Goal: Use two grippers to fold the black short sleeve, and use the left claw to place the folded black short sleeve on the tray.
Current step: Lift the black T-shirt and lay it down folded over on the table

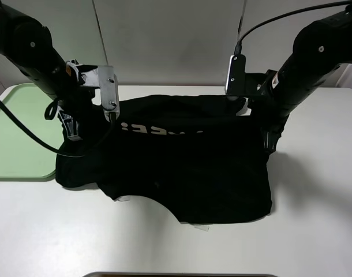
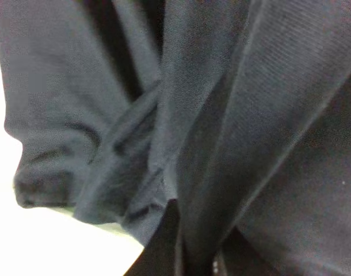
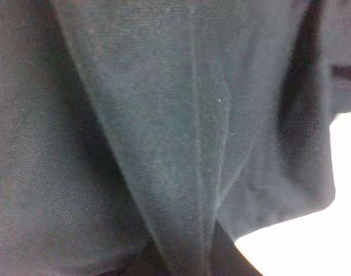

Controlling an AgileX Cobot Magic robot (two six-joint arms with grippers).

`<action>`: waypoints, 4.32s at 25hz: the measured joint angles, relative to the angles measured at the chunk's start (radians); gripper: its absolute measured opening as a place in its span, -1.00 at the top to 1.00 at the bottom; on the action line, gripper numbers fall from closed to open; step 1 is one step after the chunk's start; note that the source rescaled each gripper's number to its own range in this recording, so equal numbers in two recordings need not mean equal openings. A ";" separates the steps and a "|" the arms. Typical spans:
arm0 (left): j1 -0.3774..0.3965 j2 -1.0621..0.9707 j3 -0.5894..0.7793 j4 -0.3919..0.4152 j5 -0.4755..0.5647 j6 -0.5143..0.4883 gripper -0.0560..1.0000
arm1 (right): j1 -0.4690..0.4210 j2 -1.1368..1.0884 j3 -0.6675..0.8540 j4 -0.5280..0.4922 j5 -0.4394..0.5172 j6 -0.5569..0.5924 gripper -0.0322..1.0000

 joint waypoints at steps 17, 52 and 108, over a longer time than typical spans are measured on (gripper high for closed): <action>0.000 -0.192 0.000 0.001 0.067 0.000 0.89 | 0.050 -0.104 -0.102 -0.001 0.228 0.000 0.94; 0.000 -0.281 -0.463 0.008 0.312 0.000 0.89 | 0.050 -0.104 -0.707 -0.065 0.630 0.025 0.94; -0.088 -0.416 -0.608 -0.040 0.601 0.025 0.89 | 0.050 -0.373 -0.755 -0.023 0.653 0.179 0.94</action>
